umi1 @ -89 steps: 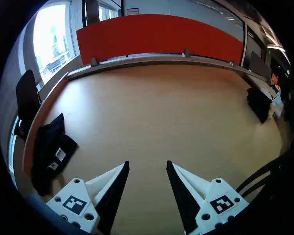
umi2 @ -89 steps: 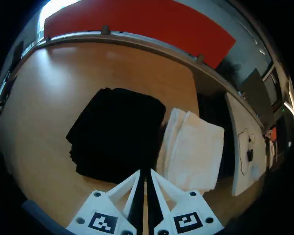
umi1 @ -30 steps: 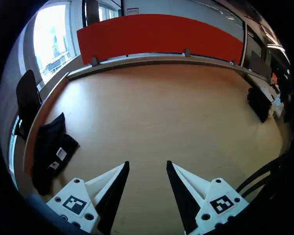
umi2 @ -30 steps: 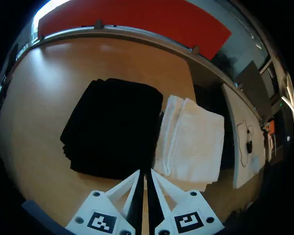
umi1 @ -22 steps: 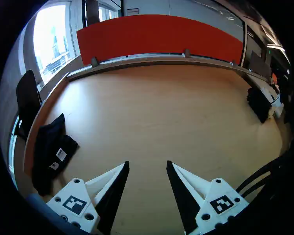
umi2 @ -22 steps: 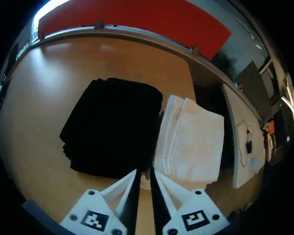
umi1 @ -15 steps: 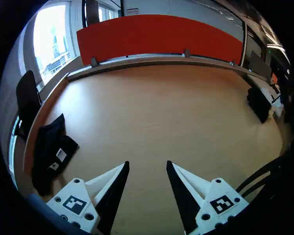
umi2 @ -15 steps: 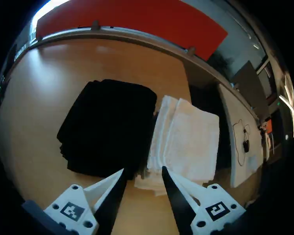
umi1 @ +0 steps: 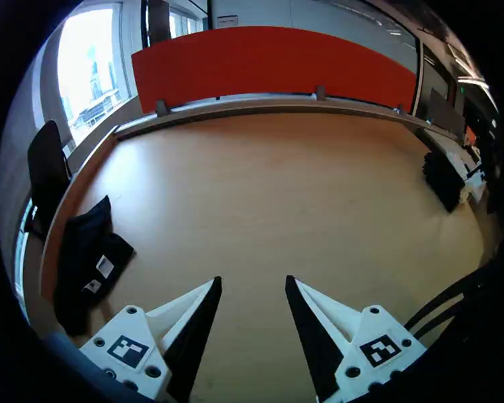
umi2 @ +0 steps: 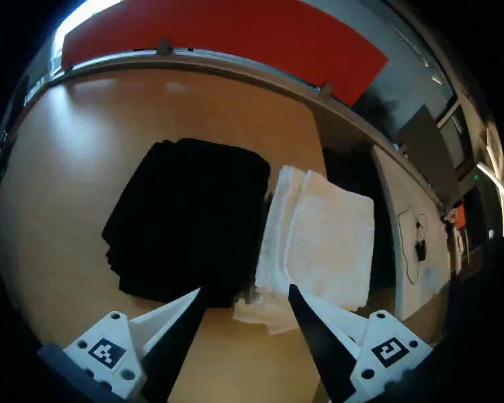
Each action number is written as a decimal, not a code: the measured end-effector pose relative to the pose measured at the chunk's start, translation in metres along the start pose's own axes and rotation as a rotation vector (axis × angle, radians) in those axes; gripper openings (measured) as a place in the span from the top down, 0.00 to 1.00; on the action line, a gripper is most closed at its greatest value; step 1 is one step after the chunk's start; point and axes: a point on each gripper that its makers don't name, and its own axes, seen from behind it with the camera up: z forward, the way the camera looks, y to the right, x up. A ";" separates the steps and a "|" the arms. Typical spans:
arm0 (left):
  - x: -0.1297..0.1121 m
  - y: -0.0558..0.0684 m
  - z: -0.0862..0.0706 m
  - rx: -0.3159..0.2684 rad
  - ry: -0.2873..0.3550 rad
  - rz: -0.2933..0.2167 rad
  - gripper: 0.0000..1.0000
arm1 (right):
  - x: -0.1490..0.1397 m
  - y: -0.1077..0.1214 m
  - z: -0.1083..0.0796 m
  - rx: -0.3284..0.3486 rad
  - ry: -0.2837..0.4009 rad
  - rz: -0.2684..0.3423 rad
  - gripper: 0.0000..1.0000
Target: Fold towel
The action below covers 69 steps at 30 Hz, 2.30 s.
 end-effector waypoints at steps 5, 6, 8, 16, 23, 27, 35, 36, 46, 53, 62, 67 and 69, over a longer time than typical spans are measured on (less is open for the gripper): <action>0.000 0.000 -0.001 0.000 0.002 -0.001 0.31 | 0.001 -0.005 -0.001 0.009 0.011 0.007 0.08; 0.001 0.000 -0.001 0.001 0.003 -0.001 0.31 | 0.002 -0.007 -0.002 0.011 0.014 0.008 0.08; 0.001 0.000 -0.002 0.000 0.005 -0.002 0.31 | 0.004 -0.010 -0.003 0.017 0.025 0.014 0.08; 0.005 0.000 -0.004 0.000 0.015 -0.005 0.31 | 0.017 -0.026 -0.011 0.048 0.076 0.034 0.08; 0.006 -0.001 -0.006 0.002 0.023 -0.009 0.31 | 0.035 -0.043 -0.023 0.072 0.149 0.068 0.09; 0.008 -0.003 -0.007 0.006 0.028 -0.010 0.30 | 0.048 -0.050 -0.031 0.076 0.206 0.110 0.09; 0.011 -0.004 -0.009 0.010 0.038 -0.016 0.31 | 0.079 -0.057 -0.051 0.056 0.345 0.214 0.09; 0.012 -0.005 -0.009 0.011 0.039 -0.017 0.31 | 0.081 -0.058 -0.053 0.052 0.358 0.225 0.09; 0.015 -0.009 -0.011 0.020 0.053 -0.026 0.31 | 0.089 -0.064 -0.058 0.022 0.425 0.277 0.09; 0.027 -0.014 -0.013 0.031 0.082 -0.030 0.31 | 0.108 -0.064 -0.074 -0.005 0.534 0.312 0.09; 0.052 -0.020 -0.016 0.044 0.146 -0.027 0.31 | 0.134 -0.063 -0.104 -0.039 0.685 0.330 0.09; 0.066 -0.022 -0.019 0.053 0.187 -0.027 0.31 | 0.140 -0.065 -0.113 -0.049 0.725 0.337 0.09; 0.073 -0.024 -0.020 0.059 0.209 -0.032 0.31 | 0.143 -0.065 -0.117 -0.047 0.741 0.341 0.09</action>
